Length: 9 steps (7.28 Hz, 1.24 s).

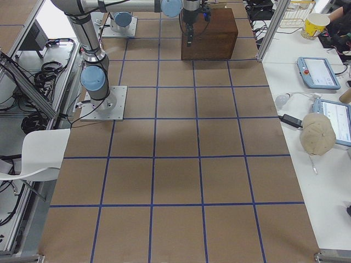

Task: Open drawer and put corn inside
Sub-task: 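Pull the drawer handle with the left gripper, sliding the drawer open, then release the handle and move the left gripper toward the yellow corn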

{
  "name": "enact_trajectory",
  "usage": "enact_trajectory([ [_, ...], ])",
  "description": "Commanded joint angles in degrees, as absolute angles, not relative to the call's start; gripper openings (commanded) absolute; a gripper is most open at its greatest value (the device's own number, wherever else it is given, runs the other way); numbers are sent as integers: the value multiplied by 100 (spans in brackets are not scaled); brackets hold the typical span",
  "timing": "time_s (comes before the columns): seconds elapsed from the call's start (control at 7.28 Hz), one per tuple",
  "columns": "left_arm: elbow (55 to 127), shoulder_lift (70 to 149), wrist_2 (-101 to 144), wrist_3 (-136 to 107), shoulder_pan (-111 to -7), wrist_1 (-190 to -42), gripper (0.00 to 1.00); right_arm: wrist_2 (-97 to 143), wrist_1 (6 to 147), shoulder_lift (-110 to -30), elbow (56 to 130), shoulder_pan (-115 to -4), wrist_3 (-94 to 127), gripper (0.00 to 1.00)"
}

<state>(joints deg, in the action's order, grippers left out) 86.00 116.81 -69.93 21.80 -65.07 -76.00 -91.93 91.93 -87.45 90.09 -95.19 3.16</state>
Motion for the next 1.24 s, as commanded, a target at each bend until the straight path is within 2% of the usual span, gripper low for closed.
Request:
enact_trajectory([
  [0.0, 8570, 11681, -6996, 2180, -6495, -7602, 100, -9193, 9193, -8745, 9009, -9519, 316, 100],
  [0.55, 8481, 11348, -7462, 2537, -6233, -7830, 100, -9193, 9193, -8745, 9009, -9519, 316, 100],
  [1.1, 8665, 11206, -8761, 6161, -5258, -7866, 100, -9193, 9193, -8745, 9009, -9519, 316, 100],
])
